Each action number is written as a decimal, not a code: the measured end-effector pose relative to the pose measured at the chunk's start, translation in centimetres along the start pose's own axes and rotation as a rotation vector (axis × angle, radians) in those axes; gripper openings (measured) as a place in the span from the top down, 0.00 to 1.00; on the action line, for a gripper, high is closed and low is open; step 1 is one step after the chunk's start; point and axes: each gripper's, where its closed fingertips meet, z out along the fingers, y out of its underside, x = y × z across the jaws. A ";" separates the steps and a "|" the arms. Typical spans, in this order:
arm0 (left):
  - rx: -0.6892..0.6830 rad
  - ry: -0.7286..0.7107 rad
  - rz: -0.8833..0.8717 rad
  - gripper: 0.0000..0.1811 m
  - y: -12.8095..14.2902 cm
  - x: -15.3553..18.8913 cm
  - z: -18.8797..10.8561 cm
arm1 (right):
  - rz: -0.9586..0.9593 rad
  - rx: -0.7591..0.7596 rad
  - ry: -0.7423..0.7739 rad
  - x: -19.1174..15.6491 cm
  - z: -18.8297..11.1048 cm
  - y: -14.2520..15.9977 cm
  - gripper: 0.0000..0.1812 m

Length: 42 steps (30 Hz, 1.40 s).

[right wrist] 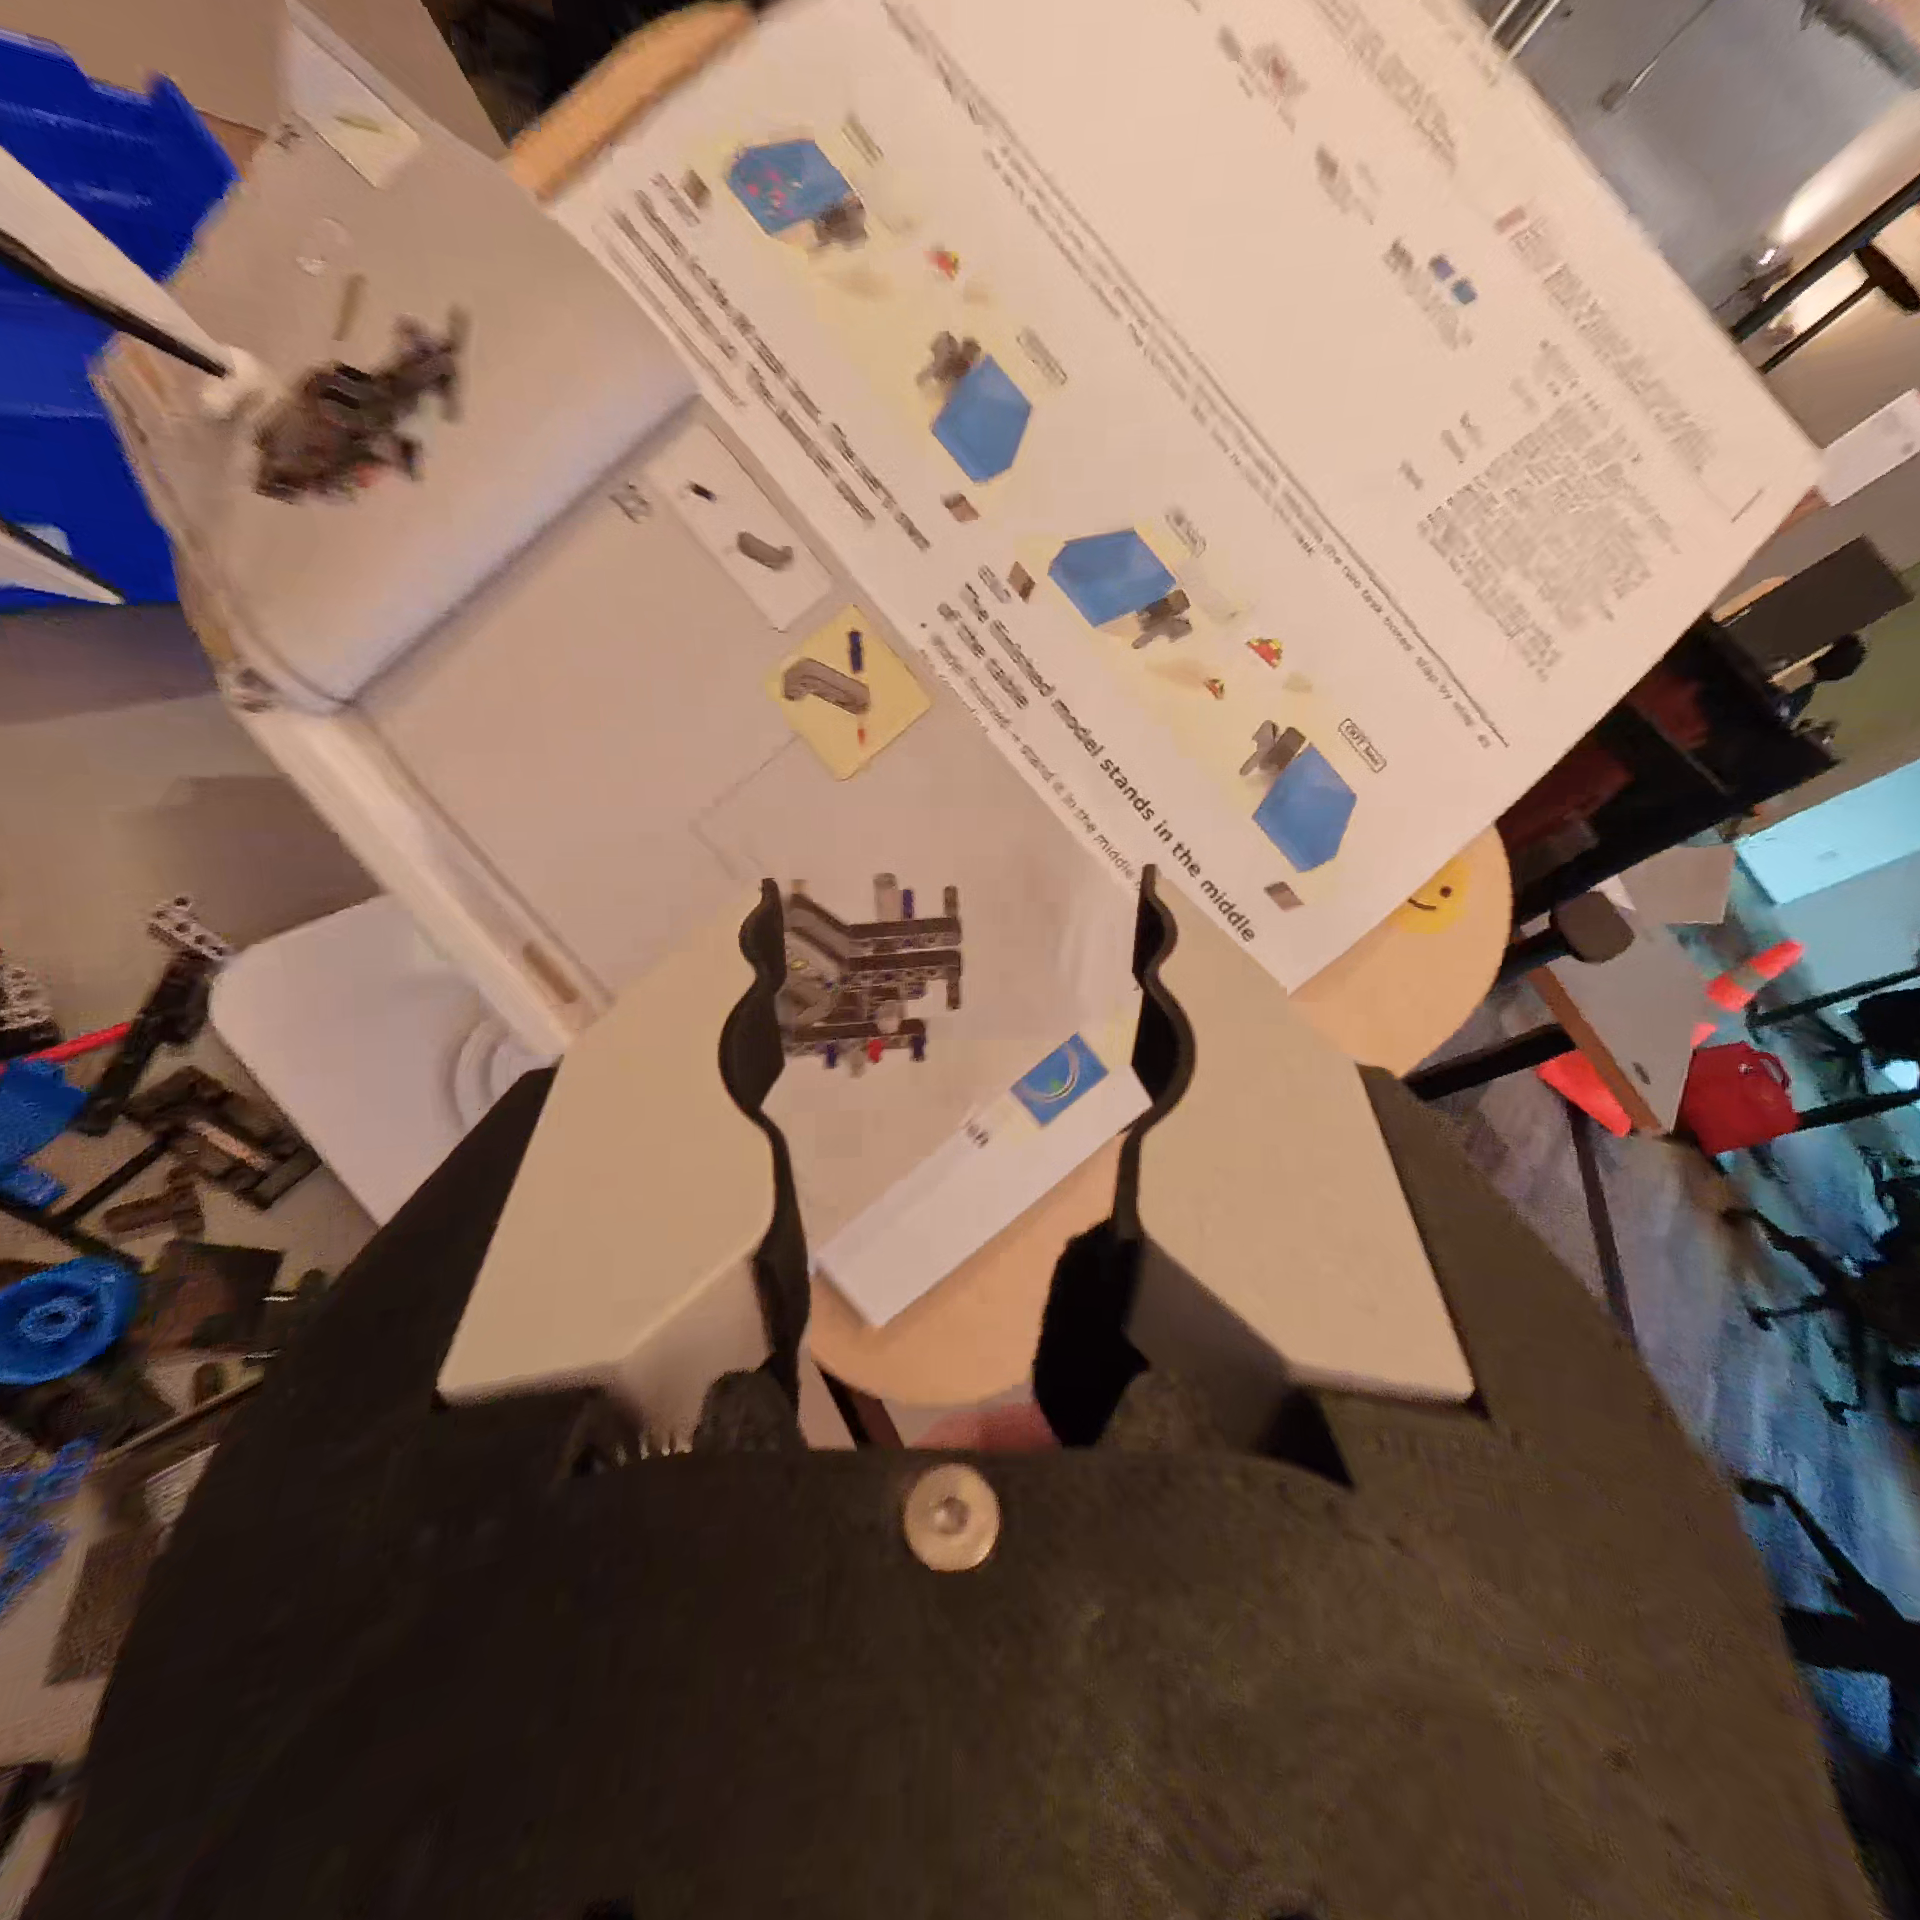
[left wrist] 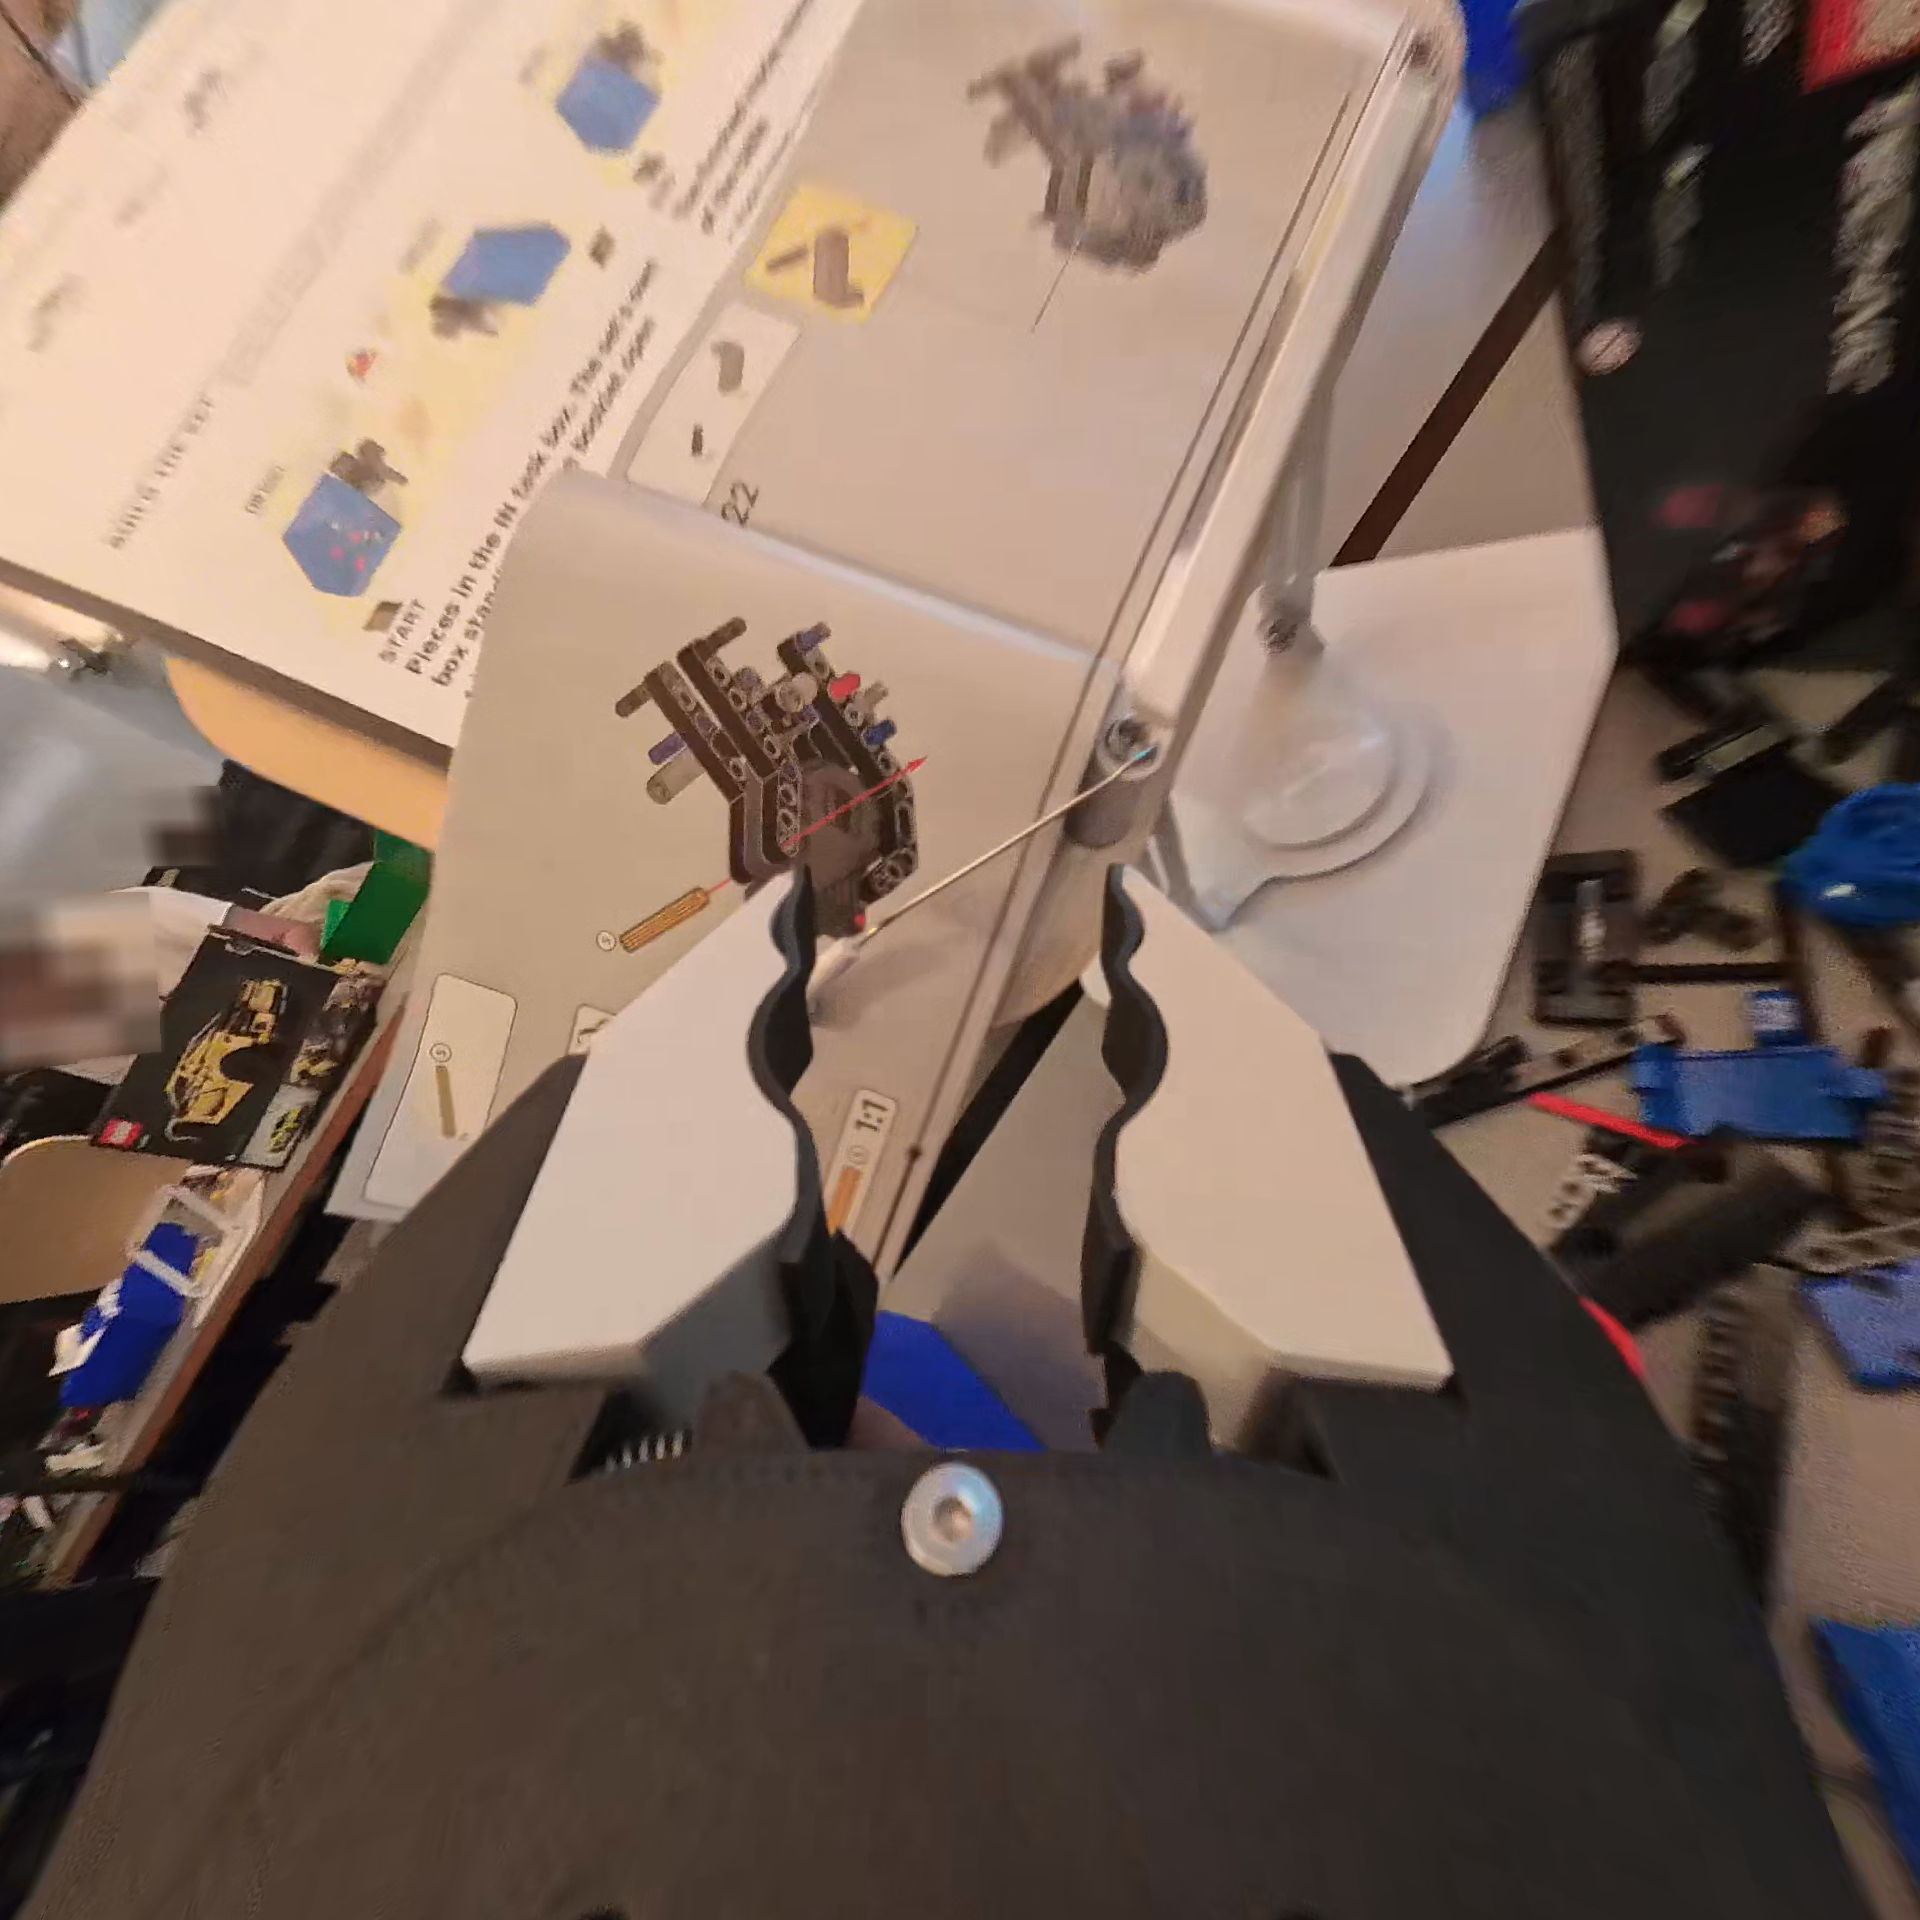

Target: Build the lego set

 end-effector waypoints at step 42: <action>0.310 -0.200 -0.358 0.90 -4.1 -1.9 -3.7 | 0.339 0.283 -0.833 -18.3 2.3 -17.1 0.62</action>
